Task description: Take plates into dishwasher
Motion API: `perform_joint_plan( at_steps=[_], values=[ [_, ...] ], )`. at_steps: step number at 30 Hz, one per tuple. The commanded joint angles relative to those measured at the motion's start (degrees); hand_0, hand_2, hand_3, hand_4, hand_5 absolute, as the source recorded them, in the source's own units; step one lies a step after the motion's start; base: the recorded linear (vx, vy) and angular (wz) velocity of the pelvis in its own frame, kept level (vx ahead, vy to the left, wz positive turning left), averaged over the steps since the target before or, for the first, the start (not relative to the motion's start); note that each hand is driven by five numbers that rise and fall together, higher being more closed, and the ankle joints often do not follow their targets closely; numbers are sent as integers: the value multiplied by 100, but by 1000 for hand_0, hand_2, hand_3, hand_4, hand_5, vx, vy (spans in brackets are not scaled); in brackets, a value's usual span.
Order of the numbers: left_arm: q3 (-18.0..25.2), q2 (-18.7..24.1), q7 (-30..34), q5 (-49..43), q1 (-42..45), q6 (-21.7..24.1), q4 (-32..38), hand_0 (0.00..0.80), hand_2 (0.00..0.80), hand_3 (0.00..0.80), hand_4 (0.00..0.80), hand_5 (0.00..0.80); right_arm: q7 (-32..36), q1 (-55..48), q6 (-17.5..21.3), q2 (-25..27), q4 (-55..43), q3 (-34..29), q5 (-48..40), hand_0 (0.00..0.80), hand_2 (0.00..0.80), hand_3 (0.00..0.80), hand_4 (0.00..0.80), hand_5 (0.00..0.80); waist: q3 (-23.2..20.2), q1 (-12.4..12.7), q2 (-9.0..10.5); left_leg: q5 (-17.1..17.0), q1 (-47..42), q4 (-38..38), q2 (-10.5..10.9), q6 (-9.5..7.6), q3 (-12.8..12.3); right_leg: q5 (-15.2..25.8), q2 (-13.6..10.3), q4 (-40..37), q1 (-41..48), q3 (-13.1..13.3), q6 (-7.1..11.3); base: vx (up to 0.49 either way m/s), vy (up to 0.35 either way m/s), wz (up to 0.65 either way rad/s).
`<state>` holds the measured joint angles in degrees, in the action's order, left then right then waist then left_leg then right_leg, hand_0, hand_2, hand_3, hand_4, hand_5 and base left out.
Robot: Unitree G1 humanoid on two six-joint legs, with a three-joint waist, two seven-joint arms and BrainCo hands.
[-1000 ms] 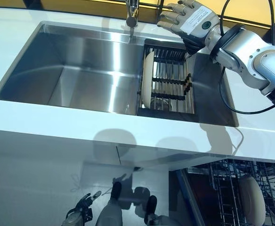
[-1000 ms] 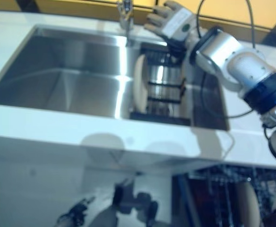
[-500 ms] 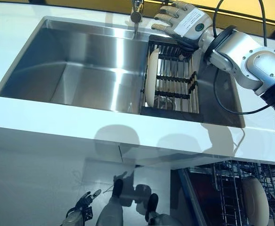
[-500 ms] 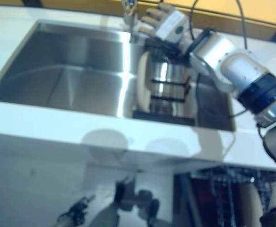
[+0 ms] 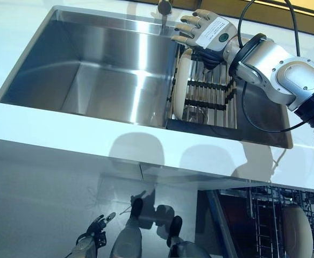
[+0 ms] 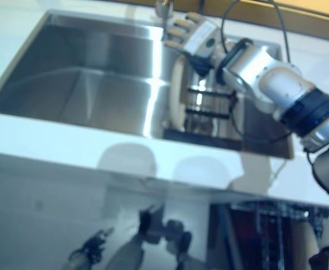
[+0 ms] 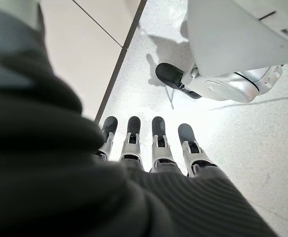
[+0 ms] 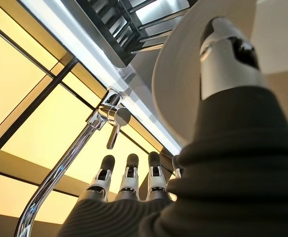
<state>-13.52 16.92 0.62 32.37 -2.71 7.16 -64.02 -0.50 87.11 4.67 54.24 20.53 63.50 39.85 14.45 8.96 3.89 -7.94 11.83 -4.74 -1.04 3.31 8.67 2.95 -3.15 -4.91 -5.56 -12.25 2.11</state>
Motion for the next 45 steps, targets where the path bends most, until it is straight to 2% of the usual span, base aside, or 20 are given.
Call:
perform_joint_plan(
  at_steps=[1, 36, 37, 38, 40, 42, 43, 44, 45],
  values=[
    [-137, 199, 59, 167, -205, 197, -4, 0, 0, 0, 0, 0, -60, 290, -54, 15, 37, 155, 87, 0, 0, 0, 0, 0, 53, 90, 272, 205, 11, -26, 111, -78, -45, 317, -410, 3, -219, 57, 409, 0, 0, 0],
    [-100, 165, 185, 350, -238, 312, 13, 0, 0, 0, 0, 0, 426, -211, 379, -221, 36, 196, 730, 0, 0, 0, 0, 0, 200, 208, 226, 131, 140, -26, 139, -83, -44, 354, -445, 26, -328, -95, 398, -1, 1, 1],
    [-105, 161, 181, 350, -240, 315, 15, 0, 0, 0, 0, 0, 441, -224, 367, -238, 36, 194, 741, 94, 94, 94, 94, 94, 202, 212, 227, 128, 142, -26, 139, -83, -44, 356, -447, 26, -329, -99, 398, 0, 0, 0],
    [-108, 161, 181, 343, -244, 323, 13, 0, 0, 0, 0, 0, 448, -239, 362, -259, 69, 196, 730, 119, 119, 119, 119, 119, 210, 220, 227, 126, 145, -26, 138, -85, -41, 360, -449, 25, -331, -109, 399, 0, 0, 0],
    [-107, 162, 184, 347, -244, 323, 15, 0, 0, 0, 0, 0, 457, -259, 383, -278, 93, 184, 747, 113, 113, 113, 113, 113, 218, 223, 224, 124, 146, -26, 140, -86, -42, 362, -449, 25, -333, -114, 399, 0, 0, 0],
    [-95, 156, 212, 359, -237, 332, 7, 0, 0, 0, 0, 0, 484, -301, 430, -314, 137, 168, 798, 207, 207, 207, 207, 207, 225, 227, 214, 113, 155, -26, 147, -85, -46, 366, -449, 21, -335, -114, 393, 0, 0, 0],
    [-98, 153, 212, 361, -236, 333, 8, 0, 0, 0, 0, 0, 497, -305, 438, -320, 138, 167, 799, 292, 292, 292, 292, 292, 227, 229, 212, 112, 156, -26, 147, -83, -46, 366, -450, 20, -334, -113, 392, 0, 0, 0],
    [-103, 150, 216, 372, -235, 336, 6, 0, 0, 0, 0, 0, 499, -322, 462, -341, 162, 170, 840, 499, 499, 499, 499, 499, 233, 235, 204, 110, 158, -26, 148, -82, -41, 367, -452, 20, -336, -120, 393, 0, 0, 0],
    [-105, 144, 209, 373, -239, 332, 10, 0, 0, 0, 0, 0, 502, -336, 468, -357, 170, 162, 858, 549, 549, 549, 549, 549, 233, 238, 205, 110, 160, -26, 149, -83, -37, 367, -452, 18, -336, -123, 394, 0, 0, 0]
  ],
)
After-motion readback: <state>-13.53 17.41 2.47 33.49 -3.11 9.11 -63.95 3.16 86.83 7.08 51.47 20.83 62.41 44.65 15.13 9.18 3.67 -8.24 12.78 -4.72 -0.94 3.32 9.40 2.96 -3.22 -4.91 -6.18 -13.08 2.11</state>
